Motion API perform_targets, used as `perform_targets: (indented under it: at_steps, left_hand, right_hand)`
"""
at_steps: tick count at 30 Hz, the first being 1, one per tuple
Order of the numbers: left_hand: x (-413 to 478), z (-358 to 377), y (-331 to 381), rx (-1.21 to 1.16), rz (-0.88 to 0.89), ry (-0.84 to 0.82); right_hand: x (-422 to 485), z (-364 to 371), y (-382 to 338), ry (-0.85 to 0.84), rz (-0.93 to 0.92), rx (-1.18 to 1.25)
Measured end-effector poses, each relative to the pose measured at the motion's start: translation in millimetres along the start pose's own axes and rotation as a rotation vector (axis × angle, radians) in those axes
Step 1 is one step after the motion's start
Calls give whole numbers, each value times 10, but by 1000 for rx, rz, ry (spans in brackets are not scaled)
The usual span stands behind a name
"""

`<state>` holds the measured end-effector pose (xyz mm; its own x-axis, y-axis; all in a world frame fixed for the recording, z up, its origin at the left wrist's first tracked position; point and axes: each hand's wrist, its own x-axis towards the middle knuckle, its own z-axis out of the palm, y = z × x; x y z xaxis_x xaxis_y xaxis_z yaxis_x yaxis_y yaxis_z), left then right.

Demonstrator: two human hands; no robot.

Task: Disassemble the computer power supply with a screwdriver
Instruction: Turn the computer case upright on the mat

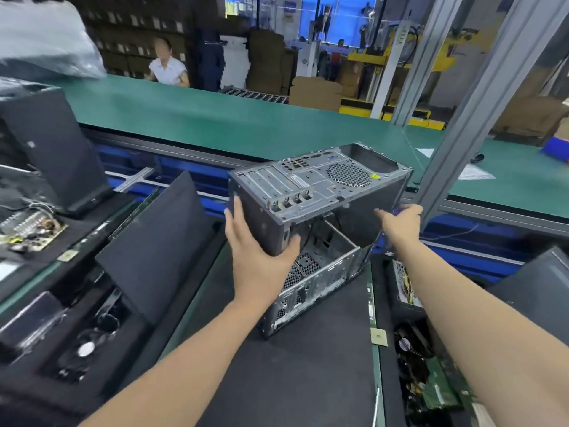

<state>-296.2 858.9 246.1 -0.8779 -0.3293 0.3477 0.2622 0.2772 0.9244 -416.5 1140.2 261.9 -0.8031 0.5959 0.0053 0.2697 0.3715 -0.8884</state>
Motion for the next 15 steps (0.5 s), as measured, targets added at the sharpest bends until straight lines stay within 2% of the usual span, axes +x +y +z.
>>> perform_targets:
  at_steps: [2,4,9,15]
  left_hand:
    - [11,-1,-37,10,-22,-3]
    - [22,-9,-32,17,-38,-13]
    - [141,-128,-99,-33,-29,-39]
    - [712,-445,-341,-16,-81,-224]
  right_hand:
    - [70,33,49,-142,20,32]
    - [138,67,101,-184,-13,2]
    - [150,59,217,-98,-107,-108]
    - [-133,-34,392,-41,-200,-179]
